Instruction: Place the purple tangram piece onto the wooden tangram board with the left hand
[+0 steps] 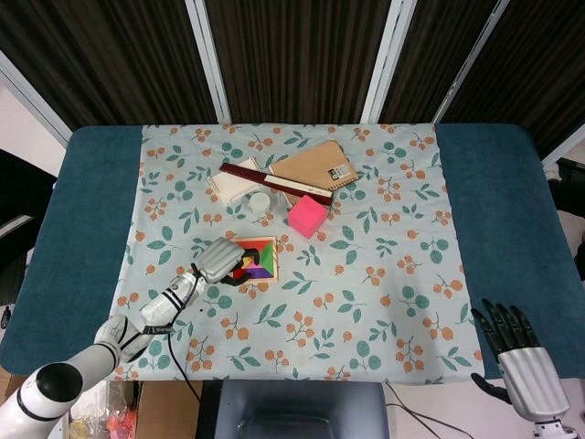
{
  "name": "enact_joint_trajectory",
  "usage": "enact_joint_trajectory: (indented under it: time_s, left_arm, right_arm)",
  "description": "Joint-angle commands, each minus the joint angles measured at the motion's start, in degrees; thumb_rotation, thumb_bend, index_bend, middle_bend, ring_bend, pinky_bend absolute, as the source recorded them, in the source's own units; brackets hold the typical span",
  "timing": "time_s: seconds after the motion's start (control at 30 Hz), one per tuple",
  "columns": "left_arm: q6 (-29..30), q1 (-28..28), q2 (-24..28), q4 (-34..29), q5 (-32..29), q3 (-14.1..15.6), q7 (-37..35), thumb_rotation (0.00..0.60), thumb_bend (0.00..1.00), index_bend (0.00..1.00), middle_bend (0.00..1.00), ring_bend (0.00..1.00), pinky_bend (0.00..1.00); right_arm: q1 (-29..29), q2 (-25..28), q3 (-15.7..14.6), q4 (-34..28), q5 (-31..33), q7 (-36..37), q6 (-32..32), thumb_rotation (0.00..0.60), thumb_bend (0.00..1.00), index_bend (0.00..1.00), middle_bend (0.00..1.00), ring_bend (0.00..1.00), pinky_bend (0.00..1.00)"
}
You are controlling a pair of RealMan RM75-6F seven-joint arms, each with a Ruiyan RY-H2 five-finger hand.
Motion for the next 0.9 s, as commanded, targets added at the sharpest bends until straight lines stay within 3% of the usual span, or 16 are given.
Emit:
enact_joint_trajectory:
  time_s: [0.03, 0.17, 0.23, 0.3, 0.37, 0.4, 0.5, 0.57, 0.67, 0.73, 0.9]
  left_arm:
    - [1.73, 0.44, 1.24, -2.2, -0.08, -0.38, -0.02, 0.6, 0.36, 0.44, 1.0, 1.0, 1.0]
    - [10.06, 3.71, 5.55, -9.84, -0.16, -1.53, 0.8, 0.6, 0.35, 0.37, 0.98, 1.0, 1.0]
    - [15.01, 7.73, 10.04, -17.09, -0.07, -0.47, 3.39, 0.6, 0.35, 0.28, 0.83, 0.89, 0.93]
    - [17.62, 11.33, 15.7, -24.45, 0.67, 2.26, 7.54, 0.6, 0.35, 0.16, 0.45, 0.44, 0.52]
    - [22.24, 16.56, 21.71, -32.3, 1.03, 5.28, 13.37, 0.6, 0.34, 0.12, 0.25, 0.17, 0.22]
    - [25.45, 19.96, 24.4, -35.38, 1.21, 7.05, 16.5, 0.6, 0.34, 0.1, 0.2, 0.11, 0.16]
    - [34.28, 28.8, 28.84, -39.02, 2.12, 11.39, 20.55, 0.6, 0.34, 0.07, 0.14, 0.06, 0.11]
    - [40.53, 34.55, 29.41, -37.35, 3.01, 13.21, 21.33, 0.6, 0.35, 0.04, 0.11, 0.04, 0.09]
    - [43.2, 37.34, 30.24, -36.74, 4.32, 13.62, 25.42, 0.6, 0.36, 0.03, 0.09, 0.02, 0.05]
    - [46.76, 38.91, 30.52, -37.76, 5.2, 12.14, 27.49, 0.6, 0.36, 0.01, 0.08, 0.0, 0.04]
    - [46.62, 40.31, 30.48, -37.08, 6.26, 11.18, 28.55, 0.6, 0.36, 0.01, 0.08, 0.0, 0.03]
  right_arm:
    - [0.05, 0.03, 0.02, 0.0, 0.01, 0.05, -0.06, 0.6, 0.12, 0.0, 0.0, 0.0, 0.0]
    - [0.13, 0.28, -0.04, 0.09, -0.12, 0.45, -0.06, 0.6, 0.12, 0.0, 0.0, 0.0, 0.0]
    - [0.15, 0.45, -0.03, 0.16, -0.18, 0.89, 0.08, 0.6, 0.12, 0.0, 0.0, 0.0, 0.0]
    - [0.17, 0.48, 0.03, 0.18, -0.17, 1.02, 0.16, 0.6, 0.12, 0.0, 0.0, 0.0, 0.0]
    - [0.25, 0.37, -0.04, 0.15, -0.31, 0.81, -0.03, 0.6, 0.12, 0.0, 0.0, 0.0, 0.0]
    - [0.3, 0.26, -0.13, 0.14, -0.45, 0.58, -0.21, 0.6, 0.12, 0.0, 0.0, 0.0, 0.0]
    - [0.5, -0.33, -0.15, 0.02, -0.62, -0.58, -0.83, 0.6, 0.12, 0.0, 0.0, 0.0, 0.0]
    - [0.7, -0.83, -0.08, -0.22, -0.42, -1.6, -1.52, 0.6, 0.12, 0.0, 0.0, 0.0, 0.0]
    - [0.86, -1.48, 0.16, -0.35, -0.29, -2.97, -1.94, 0.6, 0.12, 0.0, 0.0, 0.0, 0.0]
    - [0.85, -1.9, 0.13, -0.56, -0.3, -3.55, -2.09, 0.6, 0.12, 0.0, 0.0, 0.0, 0.0]
    - [0.99, -2.36, 0.15, -0.57, -0.25, -4.24, -2.46, 0.6, 0.12, 0.0, 0.0, 0.0, 0.0]
